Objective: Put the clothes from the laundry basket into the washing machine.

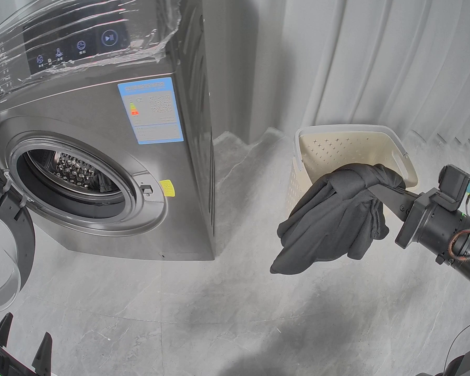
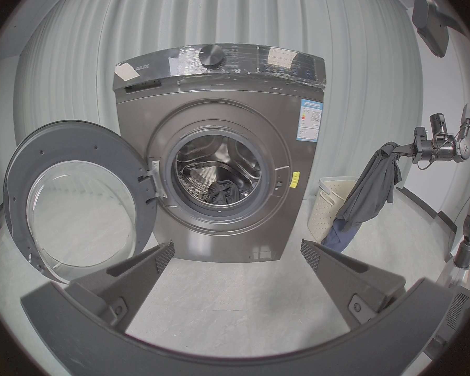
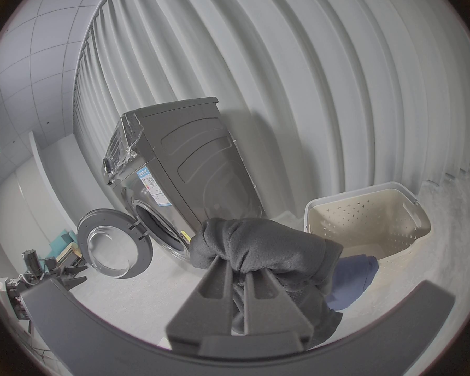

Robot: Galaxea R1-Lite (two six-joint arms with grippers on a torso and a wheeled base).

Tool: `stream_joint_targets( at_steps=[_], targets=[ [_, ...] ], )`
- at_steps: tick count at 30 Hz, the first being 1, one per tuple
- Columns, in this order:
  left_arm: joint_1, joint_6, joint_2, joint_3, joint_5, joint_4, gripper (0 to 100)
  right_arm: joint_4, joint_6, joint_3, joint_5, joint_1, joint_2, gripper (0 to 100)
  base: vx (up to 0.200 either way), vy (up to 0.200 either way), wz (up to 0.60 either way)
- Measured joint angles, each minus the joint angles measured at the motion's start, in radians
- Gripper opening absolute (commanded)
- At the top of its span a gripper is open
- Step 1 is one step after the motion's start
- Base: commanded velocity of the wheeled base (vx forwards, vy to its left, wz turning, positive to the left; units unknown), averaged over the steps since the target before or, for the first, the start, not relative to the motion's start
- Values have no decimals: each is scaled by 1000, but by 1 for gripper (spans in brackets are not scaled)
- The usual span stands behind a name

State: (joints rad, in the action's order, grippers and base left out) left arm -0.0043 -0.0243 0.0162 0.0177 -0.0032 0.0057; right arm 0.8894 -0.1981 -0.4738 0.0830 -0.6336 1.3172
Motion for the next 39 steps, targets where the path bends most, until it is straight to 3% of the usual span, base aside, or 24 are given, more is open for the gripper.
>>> stream_joint_targets(
  at_steps=[8,20,29,39],
  targets=[
    [0,1,0,0,0,0,100,-1,0,-10,14,20,11,0,0,50,0],
    [0,2,1,0,0,0,100,0,-1,-13,14,29,16,0,-200,0,0],
    [0,3,1,0,-1,0,100,0,-2,-11,13,30,19,0,0,0,0],
    [0,2,1,0,-1,0,100,0,-3,-11,13,29,24,0,0,200,0]
  ],
)
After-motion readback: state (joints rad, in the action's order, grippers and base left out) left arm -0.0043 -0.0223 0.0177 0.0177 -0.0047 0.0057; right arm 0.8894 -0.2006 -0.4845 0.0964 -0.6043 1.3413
